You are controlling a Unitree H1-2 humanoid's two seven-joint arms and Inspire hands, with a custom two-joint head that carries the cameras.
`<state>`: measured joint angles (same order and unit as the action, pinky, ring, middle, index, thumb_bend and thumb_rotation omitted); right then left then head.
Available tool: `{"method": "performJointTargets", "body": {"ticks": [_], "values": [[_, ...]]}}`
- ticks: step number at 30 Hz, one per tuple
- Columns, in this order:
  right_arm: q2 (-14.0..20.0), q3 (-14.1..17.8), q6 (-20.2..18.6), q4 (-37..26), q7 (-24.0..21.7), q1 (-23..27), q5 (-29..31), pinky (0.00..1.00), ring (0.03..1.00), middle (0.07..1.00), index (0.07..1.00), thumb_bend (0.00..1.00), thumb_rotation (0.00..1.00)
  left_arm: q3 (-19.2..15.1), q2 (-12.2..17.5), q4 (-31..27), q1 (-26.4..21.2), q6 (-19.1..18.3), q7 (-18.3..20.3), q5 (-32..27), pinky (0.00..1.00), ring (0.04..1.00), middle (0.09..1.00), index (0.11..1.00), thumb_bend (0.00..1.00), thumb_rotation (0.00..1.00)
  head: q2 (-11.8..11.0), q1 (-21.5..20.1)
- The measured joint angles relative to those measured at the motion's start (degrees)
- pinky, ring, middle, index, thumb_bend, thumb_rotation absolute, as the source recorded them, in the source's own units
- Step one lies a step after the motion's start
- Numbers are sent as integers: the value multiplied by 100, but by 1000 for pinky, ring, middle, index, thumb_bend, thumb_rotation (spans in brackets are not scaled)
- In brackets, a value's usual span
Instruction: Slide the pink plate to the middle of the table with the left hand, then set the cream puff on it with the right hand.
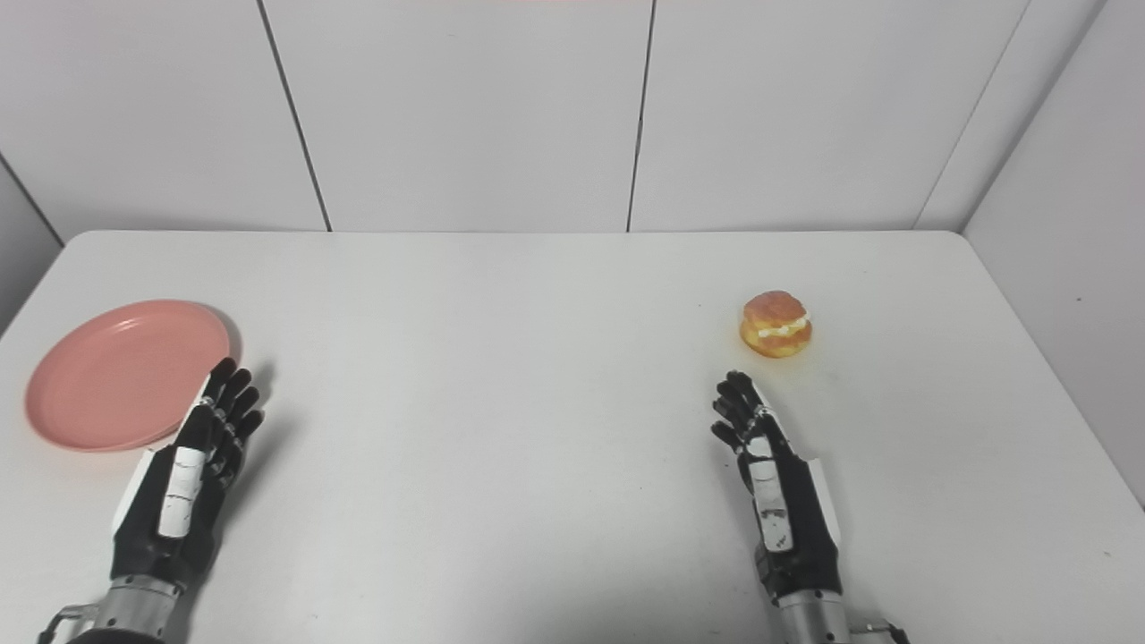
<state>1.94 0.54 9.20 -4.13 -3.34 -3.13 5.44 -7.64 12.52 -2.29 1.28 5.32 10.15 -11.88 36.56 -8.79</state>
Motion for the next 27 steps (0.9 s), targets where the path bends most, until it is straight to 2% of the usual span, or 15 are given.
{"method": "performJointTargets", "body": {"ticks": [14, 17, 27], "values": [[0, -5, -211, -23, 2, 3, -48, 869, 890, 899, 887, 898, 978, 4, 2, -7, 0, 0, 5, 1, 1000, 1000, 995, 993, 899, 891, 9, 0], [-29, 14, -209, -22, 62, 3, -54, 853, 877, 880, 866, 896, 952, -2, -1, -4, 0, 3, 6, -12, 1000, 1000, 994, 989, 890, 872, 9, 0], [-115, 54, -210, -22, 151, 4, -114, 852, 883, 893, 881, 911, 965, -31, -17, 20, -8, 20, 22, -85, 1000, 1000, 988, 978, 912, 861, 0, 0]]}}
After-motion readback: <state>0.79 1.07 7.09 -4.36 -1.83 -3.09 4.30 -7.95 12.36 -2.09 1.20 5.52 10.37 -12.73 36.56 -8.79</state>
